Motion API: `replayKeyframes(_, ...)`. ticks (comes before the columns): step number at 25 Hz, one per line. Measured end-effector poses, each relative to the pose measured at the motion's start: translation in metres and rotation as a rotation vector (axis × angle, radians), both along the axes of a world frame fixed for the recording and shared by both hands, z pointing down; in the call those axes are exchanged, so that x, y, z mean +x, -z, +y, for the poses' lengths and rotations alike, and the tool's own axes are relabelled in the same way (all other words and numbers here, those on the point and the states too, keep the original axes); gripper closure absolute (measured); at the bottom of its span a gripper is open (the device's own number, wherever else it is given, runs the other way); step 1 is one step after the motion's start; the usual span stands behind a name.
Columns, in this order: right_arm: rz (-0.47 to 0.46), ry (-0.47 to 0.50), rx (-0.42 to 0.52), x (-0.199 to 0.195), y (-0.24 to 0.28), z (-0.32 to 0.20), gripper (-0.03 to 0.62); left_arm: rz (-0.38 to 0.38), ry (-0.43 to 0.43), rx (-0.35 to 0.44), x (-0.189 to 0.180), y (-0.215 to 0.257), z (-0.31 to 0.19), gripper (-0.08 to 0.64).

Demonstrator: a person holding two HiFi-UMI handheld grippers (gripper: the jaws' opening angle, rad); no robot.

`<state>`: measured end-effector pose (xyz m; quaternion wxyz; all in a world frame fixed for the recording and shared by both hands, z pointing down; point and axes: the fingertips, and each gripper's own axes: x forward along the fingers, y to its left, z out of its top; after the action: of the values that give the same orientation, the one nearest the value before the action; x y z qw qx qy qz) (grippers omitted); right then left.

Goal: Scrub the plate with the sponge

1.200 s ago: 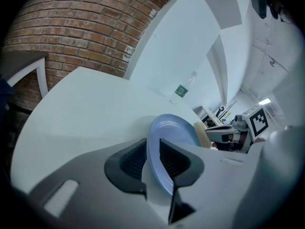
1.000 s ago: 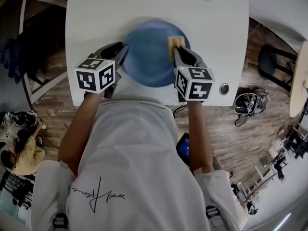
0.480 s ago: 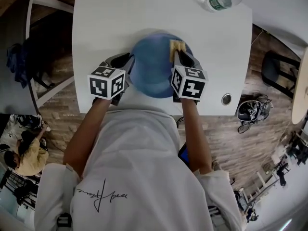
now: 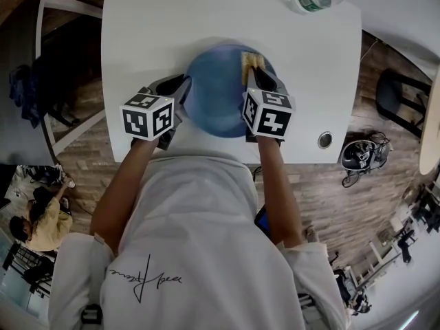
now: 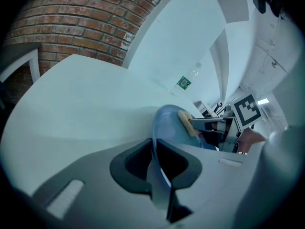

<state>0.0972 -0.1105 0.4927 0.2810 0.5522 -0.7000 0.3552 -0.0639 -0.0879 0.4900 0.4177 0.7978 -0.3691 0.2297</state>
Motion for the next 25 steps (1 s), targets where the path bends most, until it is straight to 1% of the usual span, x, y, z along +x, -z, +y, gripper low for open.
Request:
replayKeyframes(6, -0.002, 0.012, 0.003, -0.003, 0.000, -0.003, 0.569, 0.003, 0.003, -0.007, -0.001, 0.000, 0.001, 0.514)
replayKeyframes(11, 0.004, 0.038, 0.010, -0.007, 0.000, -0.006, 0.566, 0.011, 0.026, -0.022, -0.002, -0.001, 0.000, 0.515)
replayKeyframes(18, -0.011, 0.071, 0.013, -0.016, 0.000, -0.009, 0.565, 0.009, 0.054, -0.035, -0.003, -0.001, 0.000, 0.522)
replayKeyframes(25, -0.017, 0.075, 0.020, -0.023, 0.001, -0.014, 0.563, 0.010, 0.060, -0.033, -0.003, -0.001, -0.002, 0.520)
